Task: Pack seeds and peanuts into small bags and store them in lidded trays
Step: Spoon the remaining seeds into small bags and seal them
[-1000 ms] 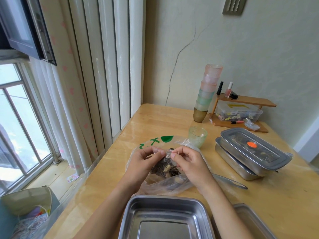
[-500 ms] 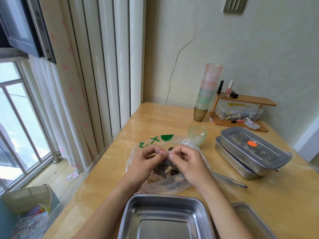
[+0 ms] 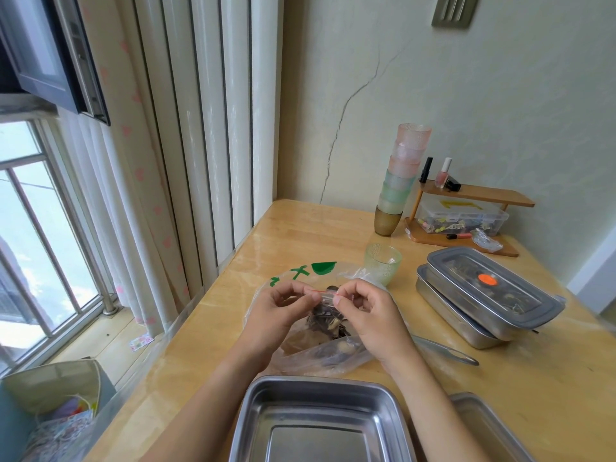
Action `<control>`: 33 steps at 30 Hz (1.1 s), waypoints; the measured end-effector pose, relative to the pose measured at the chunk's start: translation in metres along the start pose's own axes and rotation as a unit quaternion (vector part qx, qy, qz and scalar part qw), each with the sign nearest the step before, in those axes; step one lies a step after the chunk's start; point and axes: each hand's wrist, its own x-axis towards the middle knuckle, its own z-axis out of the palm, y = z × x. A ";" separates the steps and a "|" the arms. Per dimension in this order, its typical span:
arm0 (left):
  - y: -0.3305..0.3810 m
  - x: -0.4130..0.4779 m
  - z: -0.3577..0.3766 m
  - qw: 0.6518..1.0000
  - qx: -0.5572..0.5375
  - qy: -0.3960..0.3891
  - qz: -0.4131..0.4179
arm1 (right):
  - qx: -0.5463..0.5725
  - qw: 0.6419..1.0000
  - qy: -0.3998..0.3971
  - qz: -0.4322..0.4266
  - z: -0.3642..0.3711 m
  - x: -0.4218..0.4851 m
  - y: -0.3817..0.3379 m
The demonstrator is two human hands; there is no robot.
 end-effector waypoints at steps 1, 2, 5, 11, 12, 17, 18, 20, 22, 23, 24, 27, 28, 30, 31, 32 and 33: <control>0.000 0.000 -0.001 1.000 0.000 0.003 0.000 | 0.002 1.000 0.002 0.001 0.000 0.000 0.000; 0.000 0.000 -0.001 1.000 0.000 0.004 0.002 | 0.004 1.000 0.003 0.003 0.000 0.000 0.000; 0.000 0.001 -0.001 1.000 -0.012 0.004 0.007 | 0.007 1.000 0.001 0.002 -0.001 0.000 -0.001; 0.004 0.000 -0.001 0.999 -0.033 0.010 0.009 | 0.006 1.000 -0.012 0.001 -0.002 -0.002 -0.003; 0.005 -0.001 -0.001 0.999 -0.034 0.009 0.010 | 0.006 1.000 -0.018 0.003 -0.002 -0.002 -0.003; 0.004 -0.003 0.001 1.000 -0.021 0.003 0.014 | -0.011 0.999 -0.045 -0.012 -0.002 -0.002 -0.003; 0.003 -0.003 0.001 1.000 -0.014 0.001 0.015 | -0.023 0.999 -0.041 -0.016 -0.002 -0.002 -0.002; 0.002 -0.003 0.002 1.000 0.000 -0.008 0.019 | -0.046 0.998 -0.030 -0.019 -0.001 -0.001 0.000; 0.000 -0.002 0.003 1.000 0.011 -0.011 0.025 | -0.061 0.998 -0.021 -0.015 -0.001 -0.001 0.000; 0.000 -0.002 0.003 0.999 0.015 -0.008 0.032 | -0.063 0.998 -0.018 -0.010 -0.001 -0.001 -0.001; 0.000 -0.002 0.003 0.999 0.017 -0.002 0.038 | -0.062 0.998 -0.013 -0.004 0.000 -0.001 -0.002; 0.002 -0.002 0.002 0.999 0.011 0.007 0.042 | -0.060 0.998 0.023 0.008 0.000 -0.003 -0.007; 0.002 -0.002 0.002 0.999 0.009 0.008 0.041 | -0.065 0.997 0.035 0.012 0.000 -0.003 -0.008; 0.001 -0.001 0.002 0.999 0.011 0.009 0.040 | -0.082 0.995 0.045 0.018 -0.001 -0.003 -0.009; 0.001 -0.001 0.003 0.999 0.008 0.010 0.039 | -0.093 0.994 0.045 0.019 -0.001 -0.003 -0.009; 0.001 -0.001 0.003 0.999 0.002 0.010 0.037 | -0.103 0.994 0.044 0.018 0.000 -0.003 -0.009; 0.001 -0.001 0.003 0.999 -0.003 0.011 0.036 | -0.110 0.993 0.044 0.017 0.000 -0.003 -0.009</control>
